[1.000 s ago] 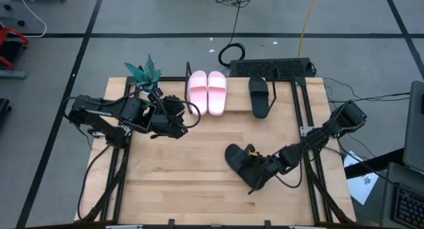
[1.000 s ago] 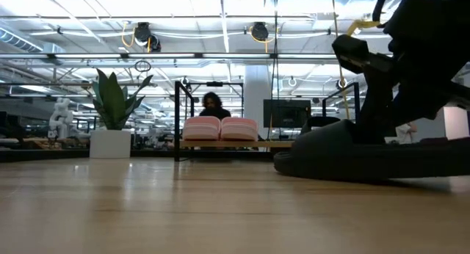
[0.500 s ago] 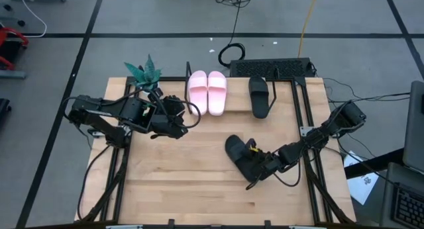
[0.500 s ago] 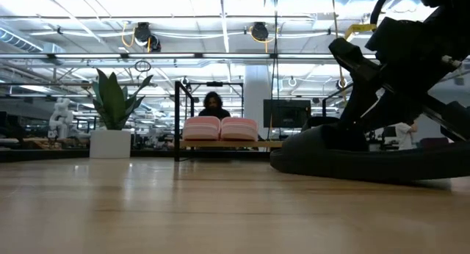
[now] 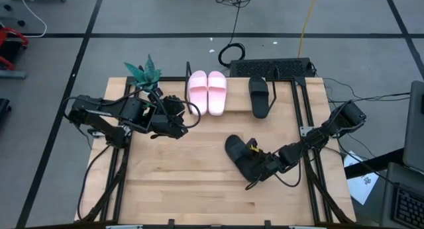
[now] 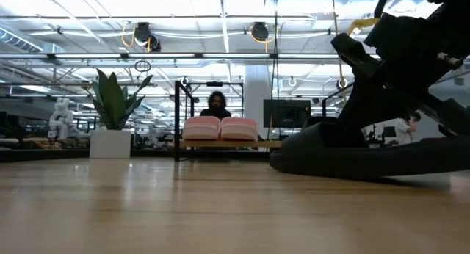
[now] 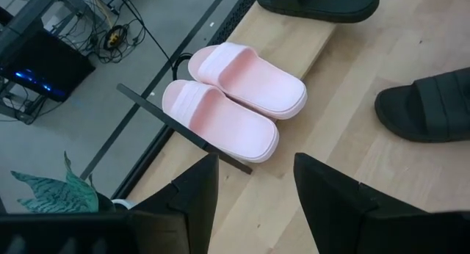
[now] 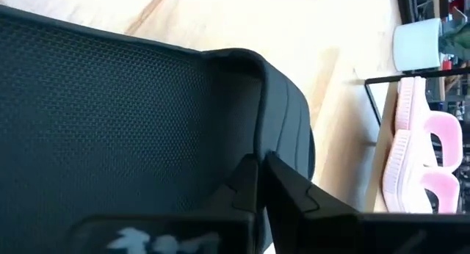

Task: Pick and place slides into the shelf
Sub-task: Put the black slipper on the shelf

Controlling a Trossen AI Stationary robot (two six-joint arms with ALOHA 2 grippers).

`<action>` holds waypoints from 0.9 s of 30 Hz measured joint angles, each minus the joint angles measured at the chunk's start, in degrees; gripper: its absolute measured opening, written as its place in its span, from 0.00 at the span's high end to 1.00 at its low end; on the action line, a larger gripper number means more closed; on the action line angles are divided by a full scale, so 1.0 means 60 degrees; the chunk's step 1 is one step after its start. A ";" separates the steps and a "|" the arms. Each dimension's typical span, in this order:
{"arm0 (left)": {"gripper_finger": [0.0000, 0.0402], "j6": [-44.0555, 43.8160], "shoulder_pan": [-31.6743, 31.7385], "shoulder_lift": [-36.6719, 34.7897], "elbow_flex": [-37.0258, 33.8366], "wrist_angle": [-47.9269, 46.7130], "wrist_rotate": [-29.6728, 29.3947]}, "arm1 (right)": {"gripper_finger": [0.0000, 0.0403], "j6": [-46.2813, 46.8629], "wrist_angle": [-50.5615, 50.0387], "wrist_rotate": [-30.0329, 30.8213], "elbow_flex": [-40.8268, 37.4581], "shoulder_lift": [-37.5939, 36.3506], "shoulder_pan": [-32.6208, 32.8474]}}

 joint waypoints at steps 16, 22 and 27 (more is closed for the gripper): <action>0.55 0.0040 -0.0001 0.0000 0.0000 0.0000 -0.0004 | 1.00 -0.1239 -0.0117 0.1689 0.1184 -0.0102 0.0034; 0.55 0.0039 -0.0004 0.0000 0.0000 0.0000 0.0000 | 1.00 -0.1855 -0.0827 0.2202 0.2142 -0.0102 -0.0085; 0.55 0.0040 0.0000 0.0000 0.0000 -0.0004 0.0004 | 1.00 -0.2144 -0.1746 0.2947 0.2913 -0.0226 -0.0624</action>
